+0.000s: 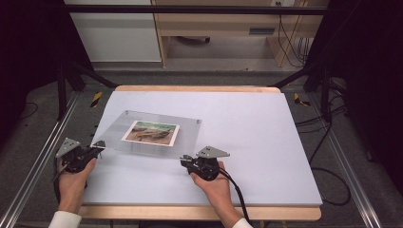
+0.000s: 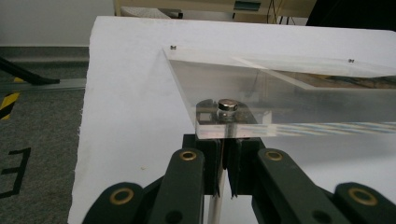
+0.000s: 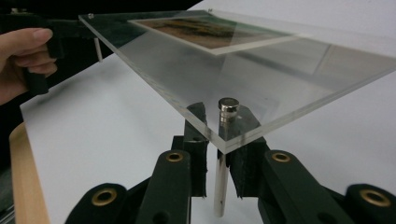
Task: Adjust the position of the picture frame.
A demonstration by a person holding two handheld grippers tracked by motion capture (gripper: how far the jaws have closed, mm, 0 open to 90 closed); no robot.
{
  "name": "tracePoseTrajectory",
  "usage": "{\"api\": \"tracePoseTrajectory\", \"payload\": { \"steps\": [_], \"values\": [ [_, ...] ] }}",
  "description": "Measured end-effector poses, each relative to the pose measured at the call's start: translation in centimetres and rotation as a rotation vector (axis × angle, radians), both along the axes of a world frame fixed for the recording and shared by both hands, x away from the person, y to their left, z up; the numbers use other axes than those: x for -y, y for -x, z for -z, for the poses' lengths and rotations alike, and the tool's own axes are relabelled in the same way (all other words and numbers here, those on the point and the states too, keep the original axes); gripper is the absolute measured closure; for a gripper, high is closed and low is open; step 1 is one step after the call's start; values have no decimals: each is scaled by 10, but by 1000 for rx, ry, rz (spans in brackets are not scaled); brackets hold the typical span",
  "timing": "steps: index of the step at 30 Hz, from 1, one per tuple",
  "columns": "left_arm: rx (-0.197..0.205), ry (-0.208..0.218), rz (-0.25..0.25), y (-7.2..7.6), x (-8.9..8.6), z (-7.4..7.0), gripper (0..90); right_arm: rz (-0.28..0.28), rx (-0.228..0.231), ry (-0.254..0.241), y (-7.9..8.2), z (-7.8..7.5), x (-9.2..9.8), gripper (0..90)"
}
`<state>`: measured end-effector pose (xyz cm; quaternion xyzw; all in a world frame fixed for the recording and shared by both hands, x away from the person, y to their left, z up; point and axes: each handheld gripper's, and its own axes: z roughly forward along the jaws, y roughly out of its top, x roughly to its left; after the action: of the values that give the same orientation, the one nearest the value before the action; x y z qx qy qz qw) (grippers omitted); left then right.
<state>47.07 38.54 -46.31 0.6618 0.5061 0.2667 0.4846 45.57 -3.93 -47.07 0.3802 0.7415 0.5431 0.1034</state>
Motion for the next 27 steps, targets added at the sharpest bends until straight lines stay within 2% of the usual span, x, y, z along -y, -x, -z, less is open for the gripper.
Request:
{"api": "tracePoseTrajectory", "payload": {
  "steps": [3,12,17,20,22,23,24,27],
  "values": [
    [-3,-5,1,1,1,-2,837,16,26,-6,0,-1,0,792],
    [-23,-43,19,2,5,0,839,60,9,-2,-4,1,2,846],
    [-16,-37,16,1,5,0,834,62,3,4,-3,0,1,848],
    [-24,-27,12,-3,5,3,791,60,3,22,-3,1,0,848],
    [-26,-18,21,-4,5,3,794,58,4,26,-3,1,0,849],
    [-24,-17,22,-4,6,2,823,58,4,30,-3,1,0,848],
    [-18,-30,23,-3,6,0,831,60,2,29,-3,0,0,848],
    [-1,-18,35,1,9,-7,839,76,22,38,-2,-5,2,846]
  ]
}}
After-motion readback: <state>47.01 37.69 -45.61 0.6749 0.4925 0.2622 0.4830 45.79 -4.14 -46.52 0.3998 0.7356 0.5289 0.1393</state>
